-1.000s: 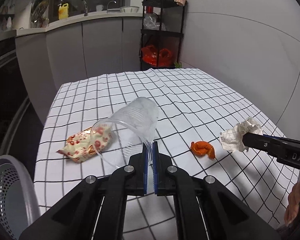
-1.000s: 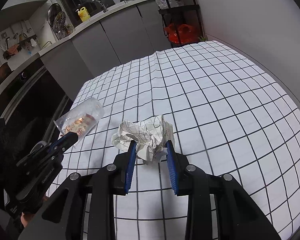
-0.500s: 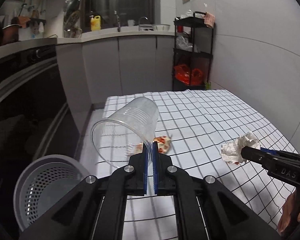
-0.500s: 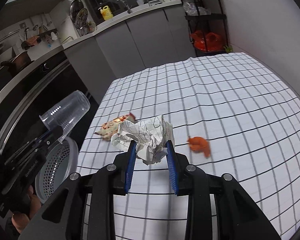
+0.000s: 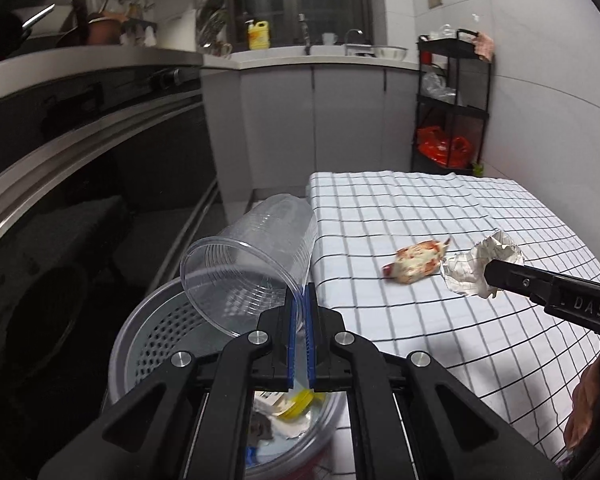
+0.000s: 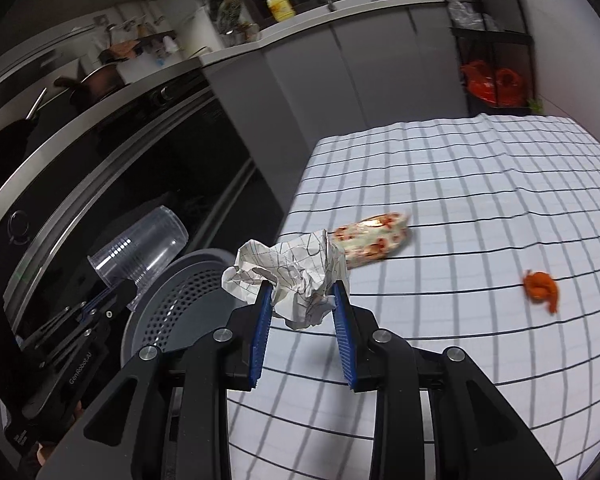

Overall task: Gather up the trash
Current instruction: 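Carry the clear cup and white paper over the wastebasket with both tools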

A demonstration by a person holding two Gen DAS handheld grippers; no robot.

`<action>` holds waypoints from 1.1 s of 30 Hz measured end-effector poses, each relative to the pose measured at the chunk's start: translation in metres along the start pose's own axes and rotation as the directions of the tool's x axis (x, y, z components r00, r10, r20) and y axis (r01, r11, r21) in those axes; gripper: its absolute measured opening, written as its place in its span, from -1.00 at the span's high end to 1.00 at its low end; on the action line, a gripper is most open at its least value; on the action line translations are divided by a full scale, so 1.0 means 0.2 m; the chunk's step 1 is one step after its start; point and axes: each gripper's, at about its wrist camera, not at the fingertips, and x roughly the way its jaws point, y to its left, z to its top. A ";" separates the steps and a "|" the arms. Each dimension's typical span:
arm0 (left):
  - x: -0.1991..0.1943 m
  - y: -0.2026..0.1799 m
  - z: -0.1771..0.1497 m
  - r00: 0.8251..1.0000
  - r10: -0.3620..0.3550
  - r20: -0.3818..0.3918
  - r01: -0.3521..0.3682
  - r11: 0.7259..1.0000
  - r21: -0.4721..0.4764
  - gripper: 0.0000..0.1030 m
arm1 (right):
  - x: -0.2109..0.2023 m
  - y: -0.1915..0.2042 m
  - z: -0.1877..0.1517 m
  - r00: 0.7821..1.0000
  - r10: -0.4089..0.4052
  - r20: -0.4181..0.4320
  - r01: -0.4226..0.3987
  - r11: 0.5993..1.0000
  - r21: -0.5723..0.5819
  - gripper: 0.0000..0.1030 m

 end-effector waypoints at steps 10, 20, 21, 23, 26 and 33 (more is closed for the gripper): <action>-0.05 0.26 -0.12 0.996 0.080 -0.046 -0.083 0.995 -0.061 0.91 | 0.18 0.23 -0.03 0.995 0.080 -0.054 -0.082 0.996 -0.038 0.43; 0.00 0.37 -0.18 0.990 0.099 -0.101 -0.109 0.989 -0.098 0.91 | 0.32 0.39 -0.07 0.988 0.113 -0.107 -0.120 0.991 -0.065 0.41; 0.00 0.38 -0.19 0.989 0.100 -0.107 -0.110 0.989 -0.098 0.91 | 0.34 0.41 -0.08 0.987 0.114 -0.115 -0.122 0.990 -0.070 0.41; 0.02 0.38 -0.20 0.988 0.098 -0.122 -0.110 0.989 -0.096 0.91 | 0.36 0.42 -0.09 0.986 0.115 -0.124 -0.125 0.989 -0.076 0.40; 0.03 0.39 -0.21 0.986 0.097 -0.137 -0.111 0.989 -0.095 0.91 | 0.40 0.45 -0.11 0.983 0.116 -0.144 -0.129 0.988 -0.084 0.39; 0.05 0.44 -0.23 0.982 0.074 -0.173 -0.098 0.986 -0.134 0.91 | 0.45 0.48 -0.13 0.976 0.124 -0.177 -0.143 0.985 -0.099 0.39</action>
